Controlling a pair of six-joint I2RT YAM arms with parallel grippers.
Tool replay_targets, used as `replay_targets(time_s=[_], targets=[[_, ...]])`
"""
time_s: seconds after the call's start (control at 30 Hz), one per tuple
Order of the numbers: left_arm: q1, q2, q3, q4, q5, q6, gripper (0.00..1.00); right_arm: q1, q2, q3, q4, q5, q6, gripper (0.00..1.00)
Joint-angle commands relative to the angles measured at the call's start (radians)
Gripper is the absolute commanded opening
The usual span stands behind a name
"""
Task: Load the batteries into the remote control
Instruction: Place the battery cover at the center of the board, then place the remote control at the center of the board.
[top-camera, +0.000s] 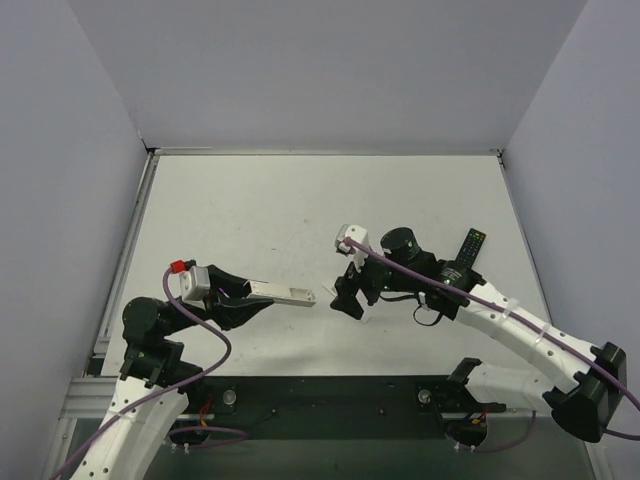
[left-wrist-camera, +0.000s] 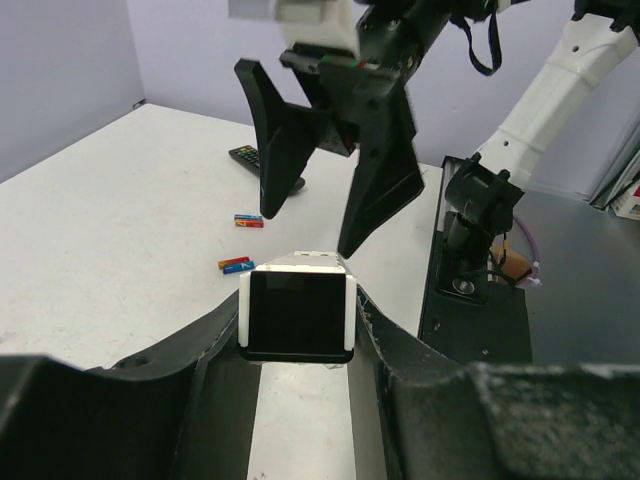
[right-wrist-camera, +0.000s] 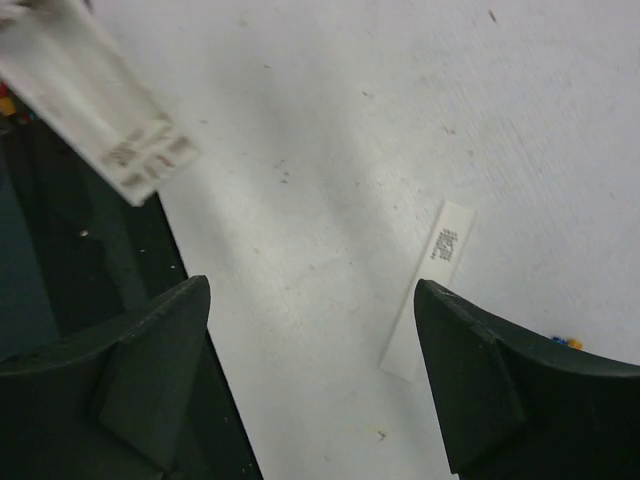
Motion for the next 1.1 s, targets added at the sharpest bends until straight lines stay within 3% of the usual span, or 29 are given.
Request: replay_targets(time_s=[0.0, 0.43, 0.83, 0.93, 1.07], targets=[[0.007, 0.019, -0.012, 0.153, 0.091, -0.068, 0.0, 0.058, -0.058, 0.067, -0.043, -0.185, -0.103, 0.79], [0.007, 0.042, -0.023, 0.229, 0.134, -0.117, 0.0, 0.182, 0.071, 0.239, -0.012, -0.228, -0.157, 0.77], [0.007, 0.039, -0.026, 0.228, 0.128, -0.119, 0.0, 0.236, 0.172, 0.314, -0.006, -0.266, -0.175, 0.41], [0.007, 0.036, -0.025, 0.222, 0.125, -0.119, 0.0, 0.237, 0.174, 0.312, -0.013, -0.266, -0.175, 0.19], [0.009, 0.033, -0.02, 0.2, 0.113, -0.107, 0.0, 0.236, 0.165, 0.303, -0.029, -0.233, -0.178, 0.0]])
